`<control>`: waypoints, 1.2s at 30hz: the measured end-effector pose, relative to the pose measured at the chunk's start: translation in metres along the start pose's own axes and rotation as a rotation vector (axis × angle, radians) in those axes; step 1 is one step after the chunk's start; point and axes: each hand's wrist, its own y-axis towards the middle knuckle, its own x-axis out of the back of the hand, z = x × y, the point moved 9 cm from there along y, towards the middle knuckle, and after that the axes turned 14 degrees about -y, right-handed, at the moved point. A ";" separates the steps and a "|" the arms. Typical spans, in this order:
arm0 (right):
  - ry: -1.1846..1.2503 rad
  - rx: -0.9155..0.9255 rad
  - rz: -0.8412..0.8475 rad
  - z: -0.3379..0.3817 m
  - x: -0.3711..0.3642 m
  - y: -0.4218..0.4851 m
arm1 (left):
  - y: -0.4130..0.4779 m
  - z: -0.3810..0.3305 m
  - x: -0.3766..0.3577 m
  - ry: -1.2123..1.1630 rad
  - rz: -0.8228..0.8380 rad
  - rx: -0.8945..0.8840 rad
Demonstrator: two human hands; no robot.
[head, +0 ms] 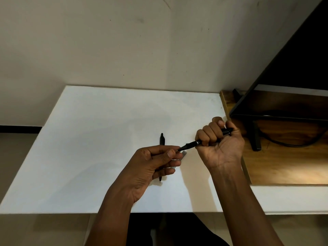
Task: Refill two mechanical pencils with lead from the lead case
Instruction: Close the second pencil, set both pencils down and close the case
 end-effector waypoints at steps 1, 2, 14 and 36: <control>-0.001 -0.002 0.004 0.000 0.000 0.000 | 0.000 0.000 0.000 0.003 0.000 -0.001; -0.001 -0.004 0.008 0.000 0.000 0.000 | 0.000 0.000 0.000 0.005 0.001 -0.002; 0.004 -0.010 -0.030 -0.001 0.003 0.002 | 0.000 0.001 0.000 0.027 0.014 -0.003; -0.691 -0.188 -0.233 -0.019 0.033 0.007 | -0.007 -0.024 0.046 1.069 -0.657 -0.254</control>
